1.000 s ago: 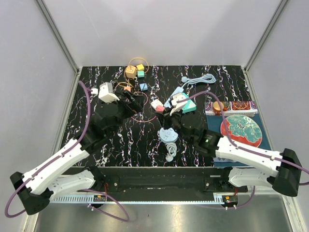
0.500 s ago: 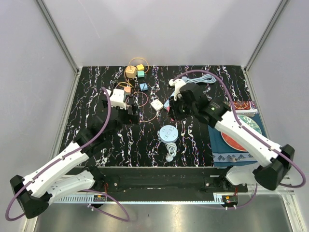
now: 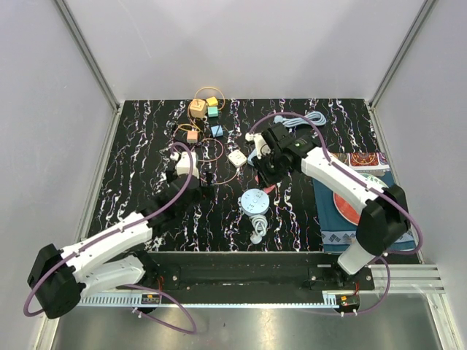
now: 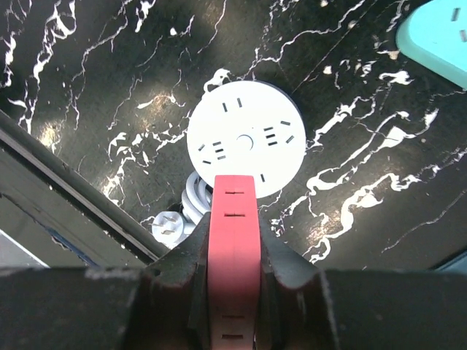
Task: Insert the plug
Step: Pick up the plug from the center of the board, then insert the plug into the socket.
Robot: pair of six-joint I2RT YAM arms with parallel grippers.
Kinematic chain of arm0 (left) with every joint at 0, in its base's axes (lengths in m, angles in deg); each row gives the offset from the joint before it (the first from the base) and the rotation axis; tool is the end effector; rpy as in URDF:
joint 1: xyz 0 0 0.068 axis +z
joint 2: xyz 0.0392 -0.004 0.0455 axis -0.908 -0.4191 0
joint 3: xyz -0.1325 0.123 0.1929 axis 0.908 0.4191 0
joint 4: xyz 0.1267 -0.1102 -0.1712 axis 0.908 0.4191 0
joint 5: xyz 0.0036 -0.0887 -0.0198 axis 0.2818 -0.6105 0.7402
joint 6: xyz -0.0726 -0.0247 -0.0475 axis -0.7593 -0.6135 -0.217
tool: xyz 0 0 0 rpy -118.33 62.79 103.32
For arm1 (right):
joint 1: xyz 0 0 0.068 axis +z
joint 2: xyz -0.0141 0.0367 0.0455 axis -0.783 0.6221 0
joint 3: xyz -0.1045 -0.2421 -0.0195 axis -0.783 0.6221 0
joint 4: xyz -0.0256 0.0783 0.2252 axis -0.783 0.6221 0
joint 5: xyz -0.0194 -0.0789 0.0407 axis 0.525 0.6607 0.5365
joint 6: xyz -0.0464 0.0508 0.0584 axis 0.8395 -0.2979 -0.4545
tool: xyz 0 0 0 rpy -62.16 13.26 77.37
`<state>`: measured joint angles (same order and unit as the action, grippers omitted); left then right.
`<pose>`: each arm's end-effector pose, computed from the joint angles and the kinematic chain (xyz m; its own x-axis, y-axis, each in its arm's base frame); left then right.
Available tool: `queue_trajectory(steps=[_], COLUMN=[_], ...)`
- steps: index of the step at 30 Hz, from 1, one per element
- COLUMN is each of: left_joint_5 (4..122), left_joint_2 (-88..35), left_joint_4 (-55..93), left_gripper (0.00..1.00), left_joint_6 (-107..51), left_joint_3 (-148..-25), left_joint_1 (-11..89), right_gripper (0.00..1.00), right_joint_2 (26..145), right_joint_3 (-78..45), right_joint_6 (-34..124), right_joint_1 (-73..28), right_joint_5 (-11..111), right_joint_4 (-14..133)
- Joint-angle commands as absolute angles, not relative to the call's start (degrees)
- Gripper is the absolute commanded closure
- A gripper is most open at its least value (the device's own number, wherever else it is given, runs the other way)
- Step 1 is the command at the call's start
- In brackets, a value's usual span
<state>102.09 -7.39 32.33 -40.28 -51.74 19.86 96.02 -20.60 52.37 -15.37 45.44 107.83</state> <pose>0.1925 -0.1359 0.2388 -0.4445 -0.0453 -0.8946 0.1294 0.9850 -0.1142 0.2575 0.2089 0.2480 -0.7000 -0.5203 -0.4892 -0.6640 0.7264 0.1775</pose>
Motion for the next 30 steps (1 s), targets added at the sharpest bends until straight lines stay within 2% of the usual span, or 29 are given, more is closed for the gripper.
queue_trajectory(steps=[1, 5, 11, 20, 30], left_joint_5=[102.2, 101.2, 99.5, 92.2, 83.6], left_joint_2=[-7.9, -11.5, -20.2, -29.7, -35.1], left_joint_4=[19.8, 12.6, 11.8, 7.4, 4.9], left_gripper=[0.01, 0.01, 0.01, 0.01, 0.11], left_joint_6=[-46.6, -51.8, -60.7, -62.7, -65.6], left_joint_3=[-47.1, -44.0, -44.6, -47.3, -49.0], left_joint_1=[20.0, 20.1, 20.1, 20.1, 20.0], right_gripper=[1.0, 1.0, 1.0, 1.0, 1.0], right_joint_2=[98.2, 100.9, 106.1, 108.6, 109.2], right_joint_3=[-20.0, -19.6, -21.0, -21.1, -20.7], right_joint_6=[57.8, 60.0, 64.4, 66.5, 67.4], right_joint_1=[-16.9, -18.0, -19.0, -19.8, -20.6], right_joint_5=[39.9, 37.5, 33.6, 32.9, 33.7], right_joint_4=[105.2, 103.3, 103.0, 103.1, 103.0])
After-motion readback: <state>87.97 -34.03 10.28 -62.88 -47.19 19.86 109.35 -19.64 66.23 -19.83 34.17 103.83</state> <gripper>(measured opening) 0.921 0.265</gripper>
